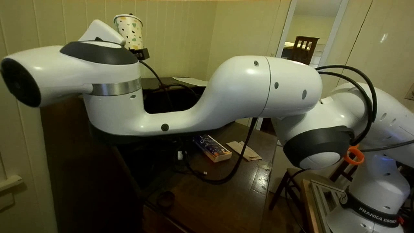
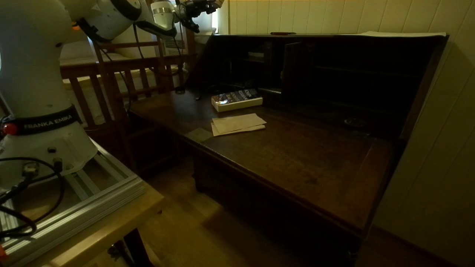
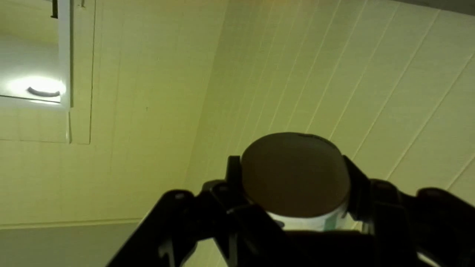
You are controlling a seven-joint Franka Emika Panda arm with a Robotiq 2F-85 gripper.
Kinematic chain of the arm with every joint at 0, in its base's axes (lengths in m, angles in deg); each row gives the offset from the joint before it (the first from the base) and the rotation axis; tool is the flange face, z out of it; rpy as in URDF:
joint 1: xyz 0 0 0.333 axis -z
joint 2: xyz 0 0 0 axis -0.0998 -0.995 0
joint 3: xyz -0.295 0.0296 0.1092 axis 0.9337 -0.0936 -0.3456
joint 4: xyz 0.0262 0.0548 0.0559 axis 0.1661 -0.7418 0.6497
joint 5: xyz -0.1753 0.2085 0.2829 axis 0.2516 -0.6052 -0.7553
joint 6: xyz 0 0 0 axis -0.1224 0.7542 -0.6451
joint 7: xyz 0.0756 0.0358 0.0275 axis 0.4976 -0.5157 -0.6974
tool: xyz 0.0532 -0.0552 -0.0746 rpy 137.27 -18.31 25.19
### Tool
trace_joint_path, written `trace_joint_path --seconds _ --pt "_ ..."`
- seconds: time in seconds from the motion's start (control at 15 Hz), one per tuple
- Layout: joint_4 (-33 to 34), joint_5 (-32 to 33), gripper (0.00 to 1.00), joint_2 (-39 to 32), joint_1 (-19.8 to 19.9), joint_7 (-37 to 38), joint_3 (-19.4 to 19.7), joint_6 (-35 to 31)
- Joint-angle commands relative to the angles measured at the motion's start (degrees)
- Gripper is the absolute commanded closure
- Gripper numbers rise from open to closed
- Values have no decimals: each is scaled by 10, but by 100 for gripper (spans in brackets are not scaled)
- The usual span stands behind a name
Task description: Make the cup stand
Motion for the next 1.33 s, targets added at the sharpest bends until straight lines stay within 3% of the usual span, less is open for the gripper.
trace_joint_path --seconds 0.0,0.33,0.6,0.8,0.87,1.0,1.07,1.27 --pt "0 61 61 -6 10 1 -20 -77" --pt "0 119 61 -4 30 57 -35 -257" --pt "0 144 61 -8 24 38 -42 -248" --pt "0 151 61 -4 31 38 -63 -289" --pt "0 148 36 -5 28 37 -65 -260" --pt "0 147 36 -5 29 37 -70 -272" --pt "0 146 61 -5 29 37 -71 -274" --pt "0 169 61 -13 24 61 -61 -299"
